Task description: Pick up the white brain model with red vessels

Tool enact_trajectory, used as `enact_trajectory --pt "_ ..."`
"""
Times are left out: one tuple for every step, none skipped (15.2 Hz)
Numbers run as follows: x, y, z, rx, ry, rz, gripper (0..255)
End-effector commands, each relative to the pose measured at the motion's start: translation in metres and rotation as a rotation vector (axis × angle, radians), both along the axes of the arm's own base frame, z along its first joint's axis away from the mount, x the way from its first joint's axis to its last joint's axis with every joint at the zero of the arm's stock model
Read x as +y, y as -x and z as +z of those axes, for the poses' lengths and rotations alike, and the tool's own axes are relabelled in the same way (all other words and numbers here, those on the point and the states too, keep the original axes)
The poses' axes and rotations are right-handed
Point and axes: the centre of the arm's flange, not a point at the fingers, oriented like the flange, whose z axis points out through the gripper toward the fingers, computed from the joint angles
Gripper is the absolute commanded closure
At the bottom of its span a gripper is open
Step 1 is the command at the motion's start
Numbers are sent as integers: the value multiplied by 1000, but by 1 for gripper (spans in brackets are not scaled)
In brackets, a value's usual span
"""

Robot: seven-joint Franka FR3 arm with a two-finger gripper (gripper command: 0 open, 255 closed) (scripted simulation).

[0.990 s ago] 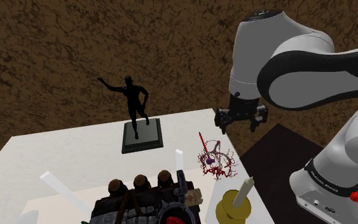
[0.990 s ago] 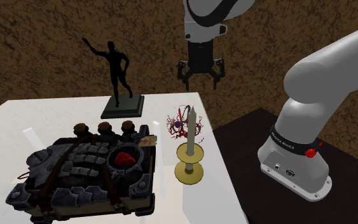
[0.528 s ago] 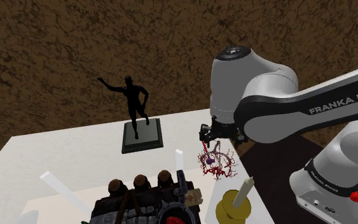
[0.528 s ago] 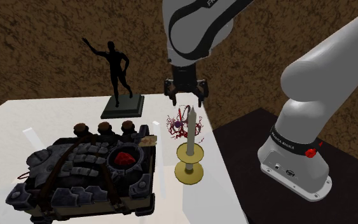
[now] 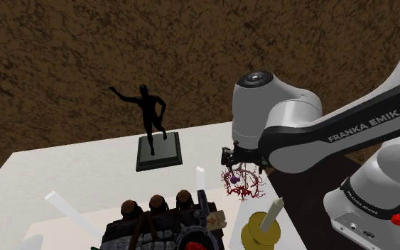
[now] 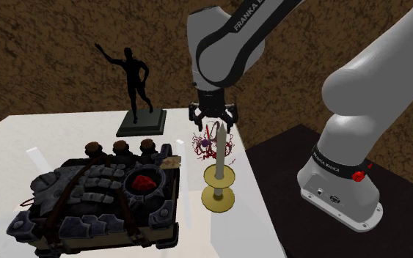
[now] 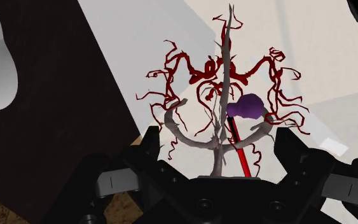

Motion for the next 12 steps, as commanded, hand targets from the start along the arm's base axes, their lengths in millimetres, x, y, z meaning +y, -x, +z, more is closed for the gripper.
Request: enact_trajectory --pt "0 0 -2 -1 -1 0 255" --pt "0 0 -2 -1 0 0 255" --pt "0 0 -2 -1 0 0 255" --pt "0 0 -2 -1 0 0 255" --pt "0 0 -2 -1 0 0 255" --pt "0 0 -2 -1 0 0 255" --pt "0 0 -1 -1 0 0 255" --pt "0 0 -1 -1 0 0 255" --pt "0 0 -2 -1 0 0 255" --pt "0 1 -2 -1 0 0 255" --pt "0 1 4 -1 0 0 255" --pt "0 1 9 -1 0 0 255"
